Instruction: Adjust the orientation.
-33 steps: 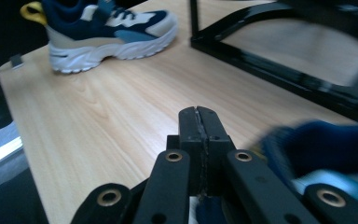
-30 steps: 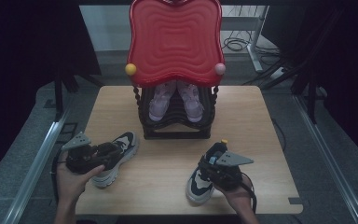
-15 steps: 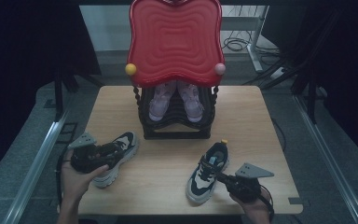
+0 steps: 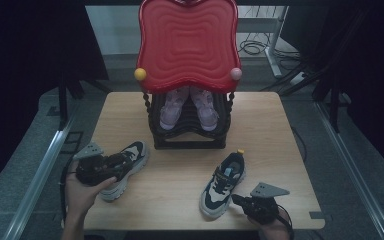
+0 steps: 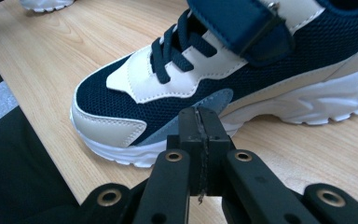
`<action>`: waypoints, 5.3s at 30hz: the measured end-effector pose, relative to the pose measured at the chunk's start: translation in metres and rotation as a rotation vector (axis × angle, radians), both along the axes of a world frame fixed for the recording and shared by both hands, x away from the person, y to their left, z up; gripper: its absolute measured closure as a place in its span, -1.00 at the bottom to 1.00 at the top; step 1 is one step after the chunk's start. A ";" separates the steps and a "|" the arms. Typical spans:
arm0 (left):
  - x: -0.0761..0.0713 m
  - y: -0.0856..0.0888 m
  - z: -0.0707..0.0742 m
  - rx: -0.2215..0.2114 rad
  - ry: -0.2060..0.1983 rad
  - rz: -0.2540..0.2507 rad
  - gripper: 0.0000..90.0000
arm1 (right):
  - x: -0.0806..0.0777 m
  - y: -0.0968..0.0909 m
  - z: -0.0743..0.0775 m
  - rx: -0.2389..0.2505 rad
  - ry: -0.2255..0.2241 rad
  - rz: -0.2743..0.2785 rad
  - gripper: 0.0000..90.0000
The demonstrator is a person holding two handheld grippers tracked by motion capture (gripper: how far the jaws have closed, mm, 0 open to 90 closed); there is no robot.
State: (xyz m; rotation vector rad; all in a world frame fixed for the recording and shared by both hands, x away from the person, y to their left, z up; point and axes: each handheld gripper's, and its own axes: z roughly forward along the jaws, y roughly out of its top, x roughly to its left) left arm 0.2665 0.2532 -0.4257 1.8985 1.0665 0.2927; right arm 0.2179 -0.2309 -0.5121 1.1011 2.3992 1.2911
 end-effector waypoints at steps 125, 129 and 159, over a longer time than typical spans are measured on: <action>-0.002 0.009 0.000 0.019 -0.001 0.034 -0.08 | 0.048 0.139 -0.018 -0.077 -0.026 0.037 0.99; -0.002 0.008 0.000 0.019 0.001 0.034 -0.08 | 0.050 0.141 -0.019 -0.075 -0.028 0.028 0.99; -0.001 0.009 -0.001 0.017 0.002 0.033 -0.08 | 0.057 0.150 -0.017 -0.050 -0.054 -0.016 1.00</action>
